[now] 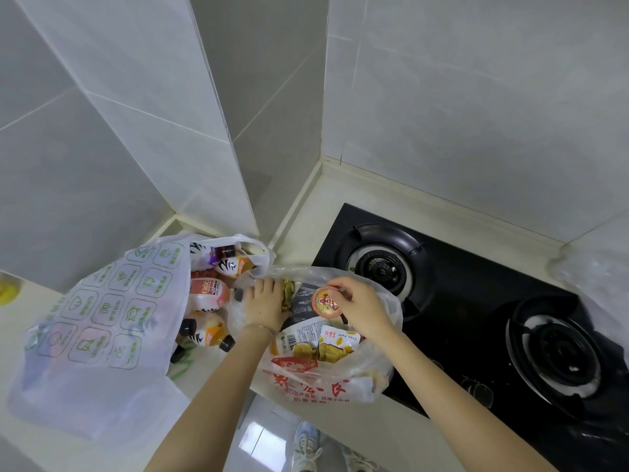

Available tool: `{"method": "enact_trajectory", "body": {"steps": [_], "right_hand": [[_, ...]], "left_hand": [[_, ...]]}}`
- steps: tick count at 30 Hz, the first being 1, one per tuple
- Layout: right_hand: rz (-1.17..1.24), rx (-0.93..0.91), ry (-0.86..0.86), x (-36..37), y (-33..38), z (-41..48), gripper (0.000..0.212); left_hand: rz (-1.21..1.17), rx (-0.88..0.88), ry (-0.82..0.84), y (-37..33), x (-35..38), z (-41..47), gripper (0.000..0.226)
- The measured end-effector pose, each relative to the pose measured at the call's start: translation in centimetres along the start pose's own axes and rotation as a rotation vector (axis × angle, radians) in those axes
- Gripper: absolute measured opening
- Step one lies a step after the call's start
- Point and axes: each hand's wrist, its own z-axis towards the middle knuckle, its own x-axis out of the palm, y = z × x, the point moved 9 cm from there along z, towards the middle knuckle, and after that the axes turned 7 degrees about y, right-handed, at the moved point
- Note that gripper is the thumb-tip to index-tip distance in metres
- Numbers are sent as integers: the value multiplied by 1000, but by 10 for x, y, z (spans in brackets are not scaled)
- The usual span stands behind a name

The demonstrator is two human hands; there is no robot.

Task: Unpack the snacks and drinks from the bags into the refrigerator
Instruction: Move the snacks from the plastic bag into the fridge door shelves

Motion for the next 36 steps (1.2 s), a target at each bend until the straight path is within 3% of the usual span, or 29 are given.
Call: {"method": "enact_trajectory", "body": {"steps": [7, 13, 16, 19, 26, 30, 34, 36], "right_hand": [[-23, 1, -5, 1, 3, 2, 21], [22, 13, -43, 1, 9, 4, 21], [125, 40, -104, -5, 12, 4, 15], [208, 51, -151, -16, 16, 2, 11], [387, 38, -153, -32, 33, -14, 11], [511, 28, -96, -40, 46, -24, 12], [637, 4, 68, -36, 63, -38, 24], [637, -20, 157, -33, 71, -50, 27]], "left_hand": [[-97, 69, -17, -2, -5, -5, 63], [-205, 254, -96, -8, -24, -24, 92], [-485, 344, -48, -10, -46, -45, 76], [-932, 402, 47, -6, -71, -66, 43], [-1428, 261, 55, 8, -97, -78, 59], [-1493, 200, -29, -7, -108, -99, 38], [-1511, 83, -146, -11, -102, -131, 52], [-1577, 52, -202, -15, -99, -154, 44]]}}
